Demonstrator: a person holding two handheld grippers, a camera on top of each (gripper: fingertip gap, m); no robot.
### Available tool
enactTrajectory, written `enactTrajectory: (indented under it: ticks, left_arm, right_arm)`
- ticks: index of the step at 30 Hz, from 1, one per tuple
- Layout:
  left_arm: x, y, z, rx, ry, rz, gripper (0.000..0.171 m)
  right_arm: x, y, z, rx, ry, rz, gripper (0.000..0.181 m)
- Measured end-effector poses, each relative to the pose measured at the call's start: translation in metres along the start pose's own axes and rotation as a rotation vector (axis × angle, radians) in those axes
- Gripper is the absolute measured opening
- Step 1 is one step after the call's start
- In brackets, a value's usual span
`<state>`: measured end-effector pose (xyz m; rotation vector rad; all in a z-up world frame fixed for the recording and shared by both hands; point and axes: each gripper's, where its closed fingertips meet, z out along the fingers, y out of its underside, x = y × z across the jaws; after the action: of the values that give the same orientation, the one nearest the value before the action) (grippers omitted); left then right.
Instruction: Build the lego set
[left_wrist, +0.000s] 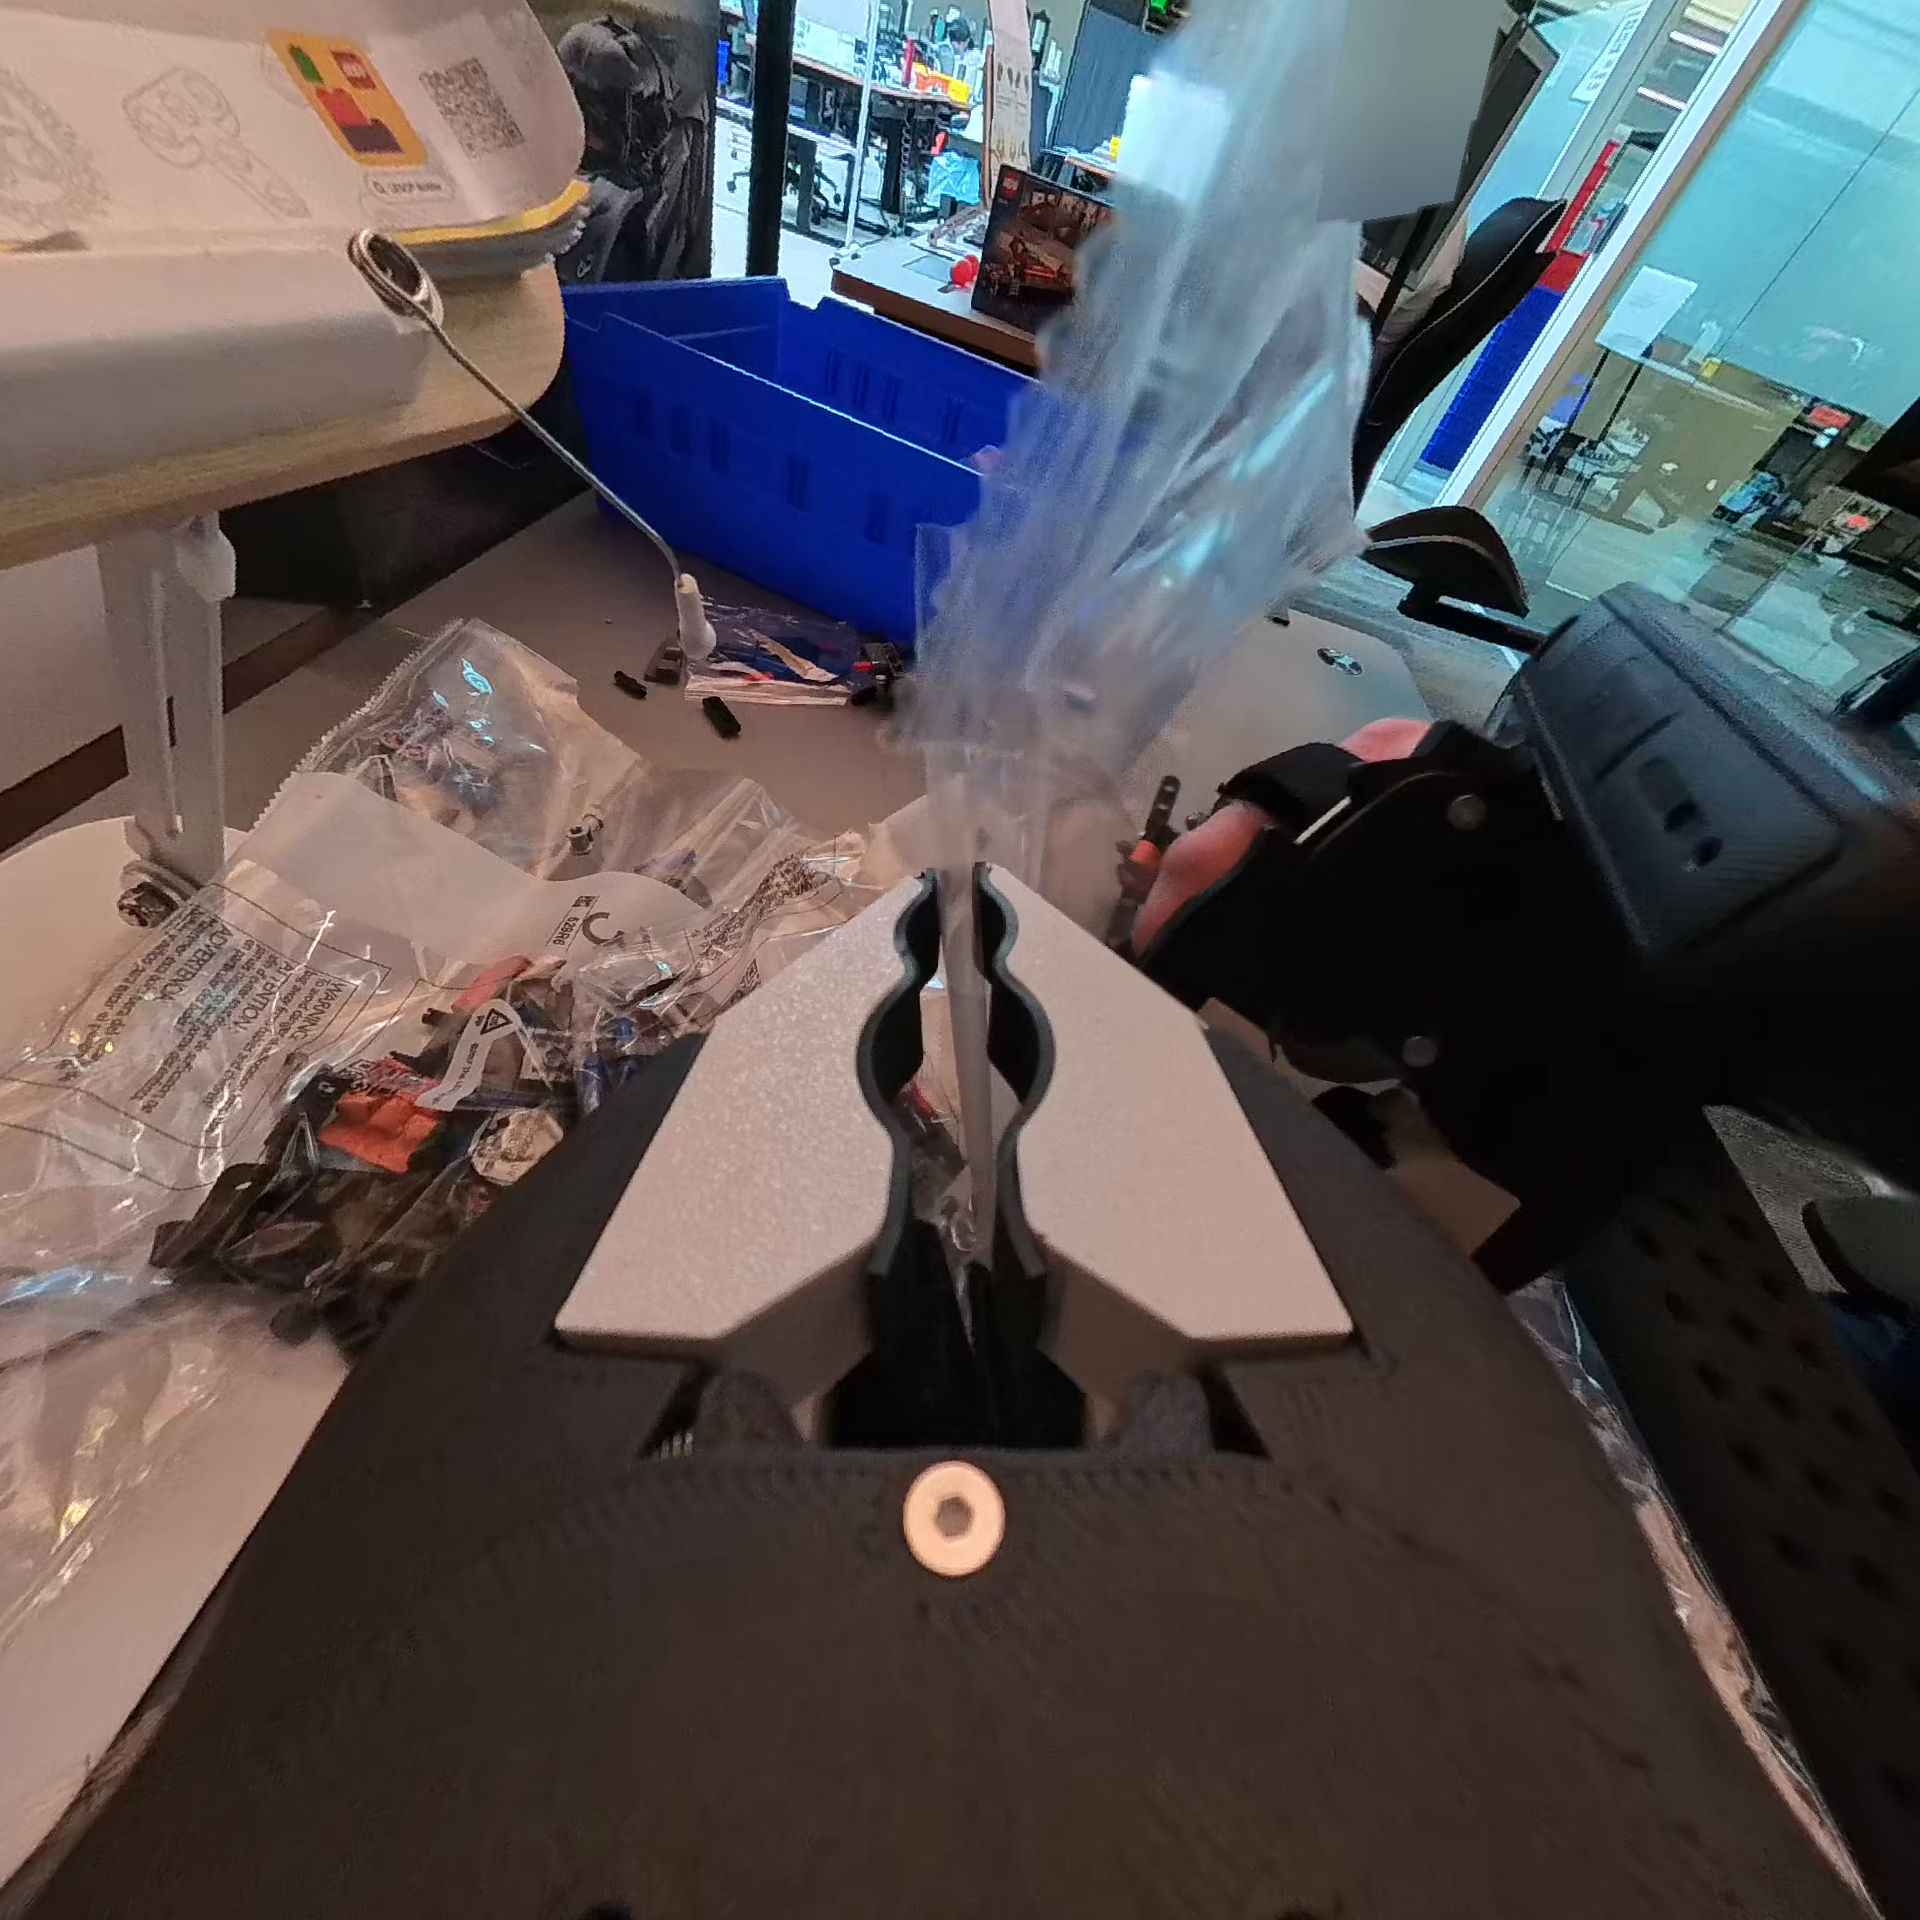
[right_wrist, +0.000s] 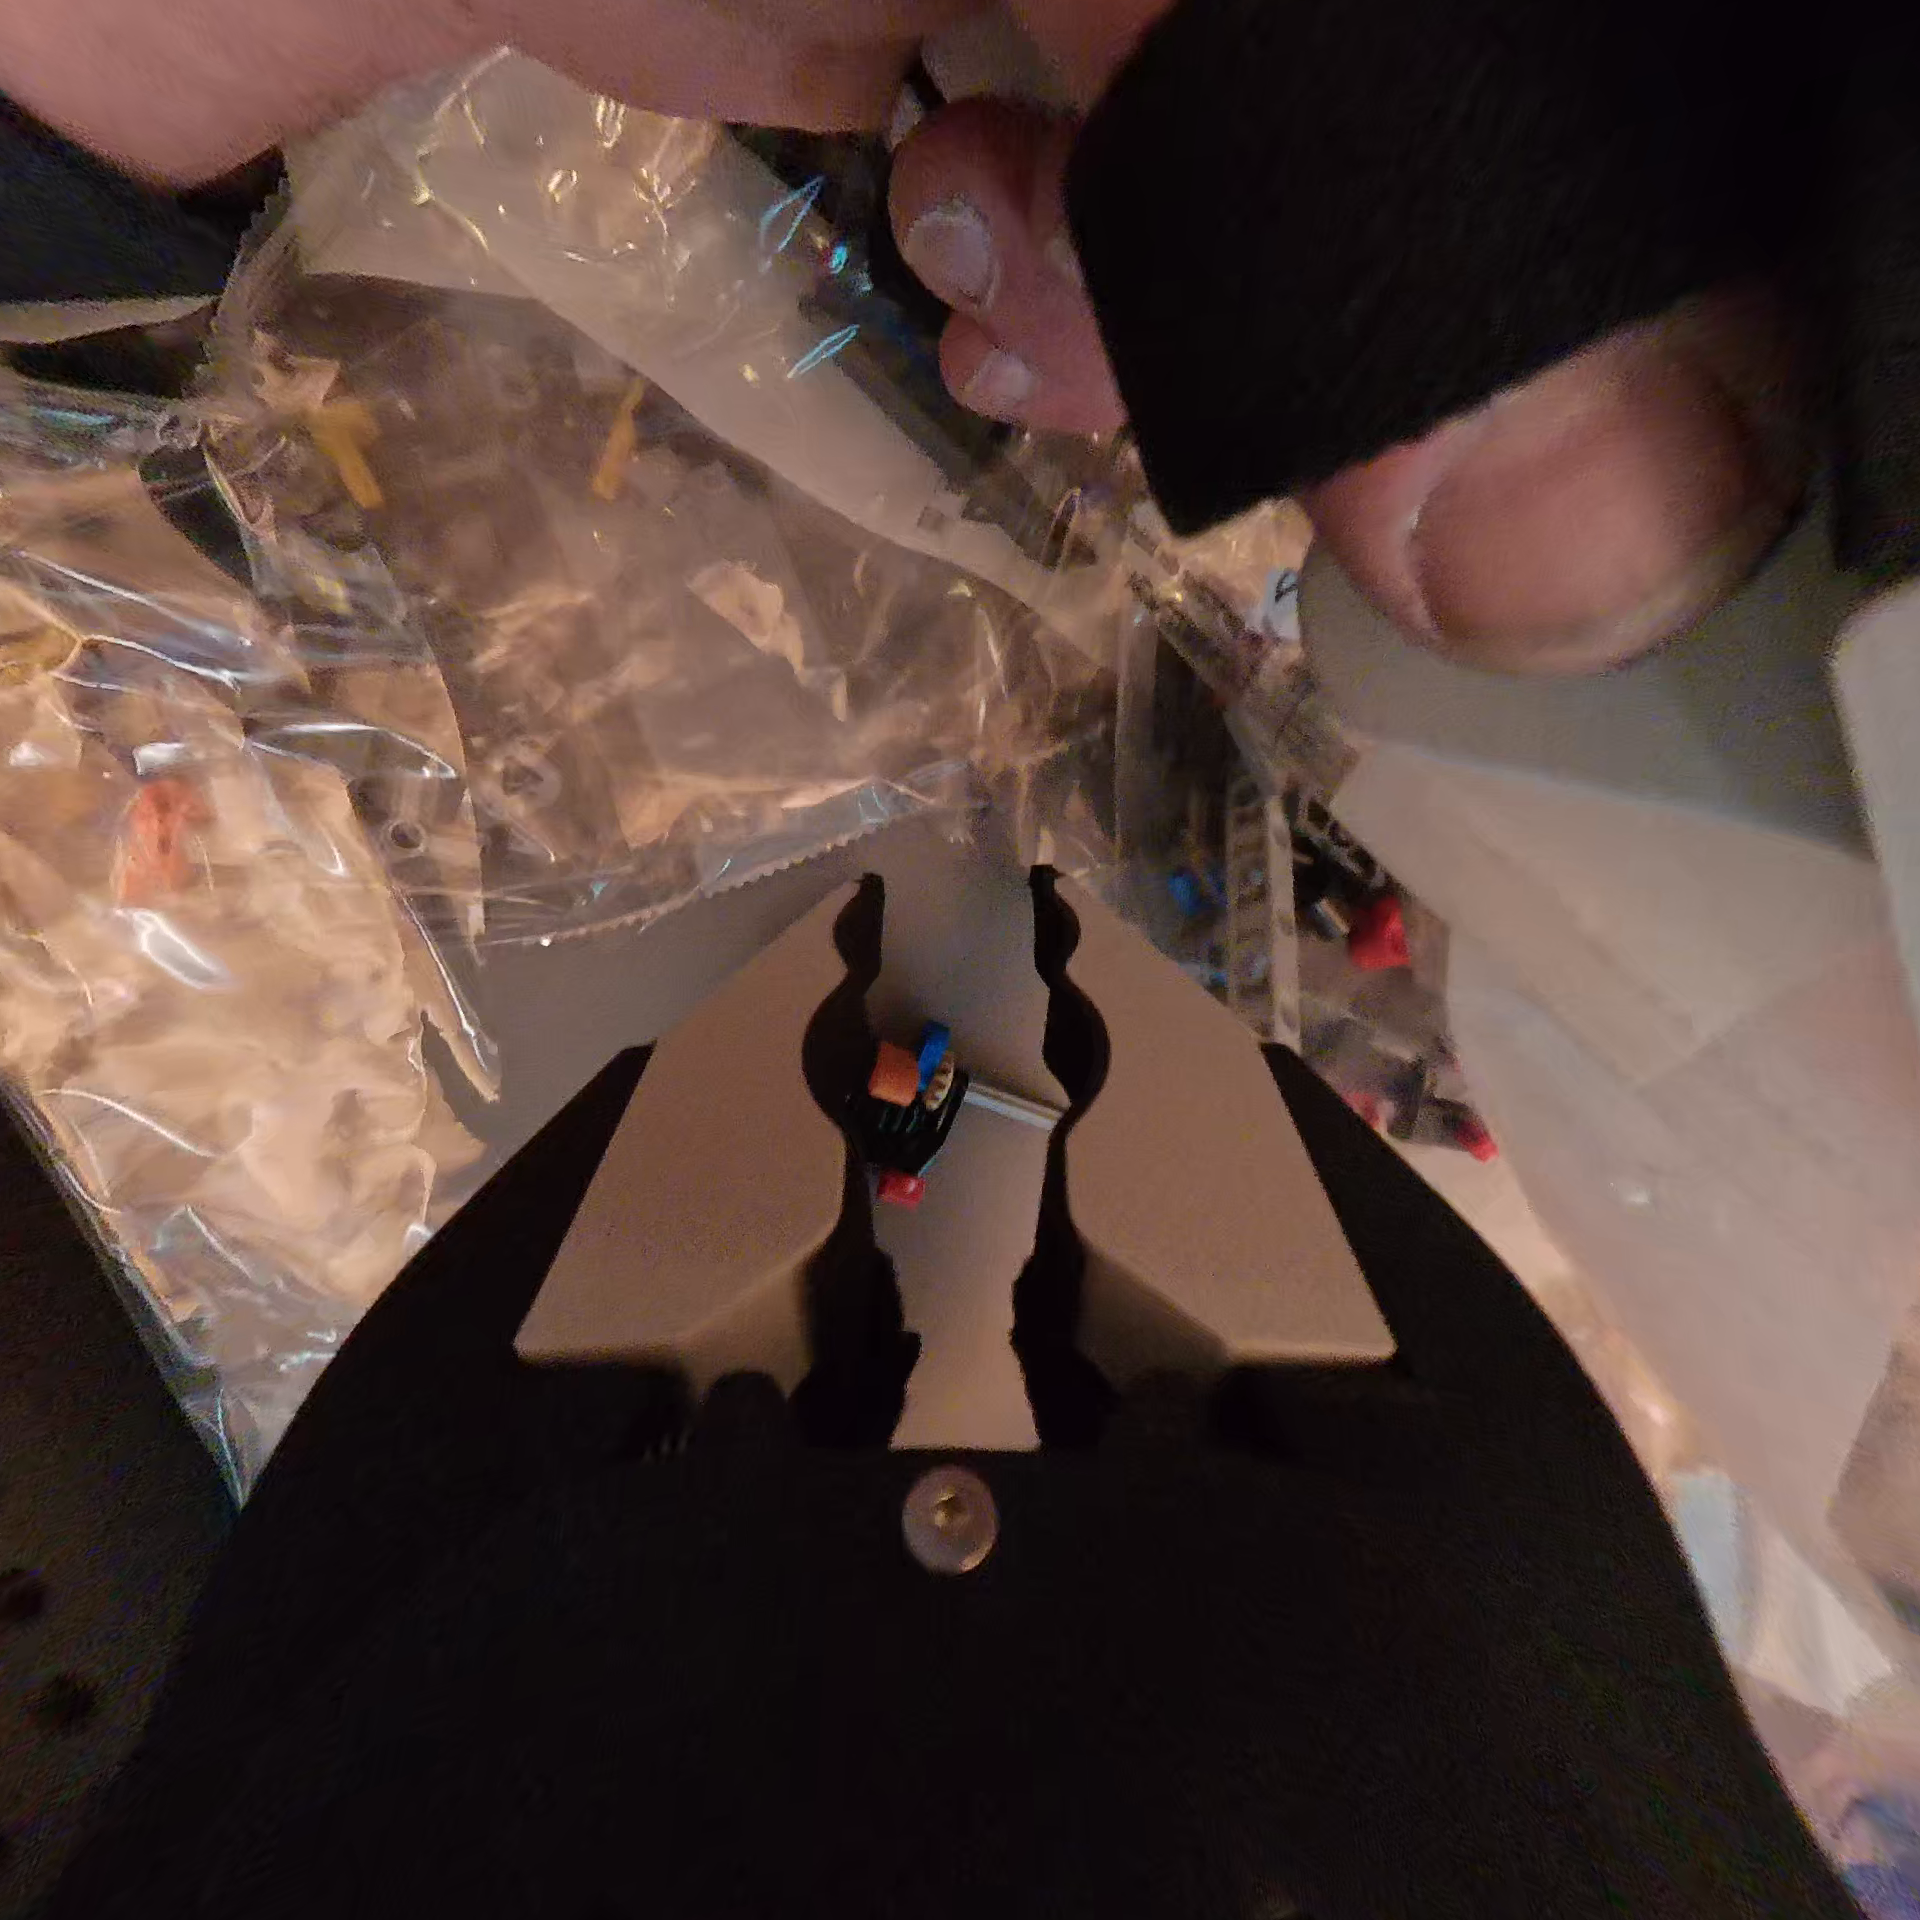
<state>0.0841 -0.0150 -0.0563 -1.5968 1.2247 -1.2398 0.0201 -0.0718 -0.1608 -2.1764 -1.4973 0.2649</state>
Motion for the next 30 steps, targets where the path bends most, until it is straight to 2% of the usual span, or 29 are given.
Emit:
enactTrajectory:
  ticks: [8, 13, 16, 22, 26, 30]
  left_arm:
    - [0.0, -0.001, -0.002, 0.003, -0.002, 0.003, 0.004]
    - [0.0, -0.003, -0.003, 0.011, -0.004, 0.003, 0.004]
    - [-0.001, -0.005, -0.006, 0.022, -0.008, 0.0, 0.004]
    - [-0.001, -0.004, -0.005, 0.018, -0.006, 0.0, 0.004]
    - [-0.001, 0.0, -0.002, 0.003, -0.003, -0.003, 0.004]
    - [-0.002, 0.004, 0.0, -0.011, -0.005, -0.004, 0.005]
  right_arm:
    - [-0.001, -0.001, 0.013, -0.045, 0.006, -0.033, 0.024]
    - [0.0, 0.001, -0.005, -0.018, 0.02, -0.043, 0.012]
    - [0.005, 0.006, -0.025, 0.026, 0.009, -0.01, 0.014]
    - [-0.006, 0.044, -0.053, -0.003, -0.087, -0.04, 0.021]
    - [-0.014, 0.051, -0.05, 0.014, -0.142, -0.032, 0.032]
    - [-0.018, 0.055, -0.034, -0.045, -0.125, -0.07, 0.031]
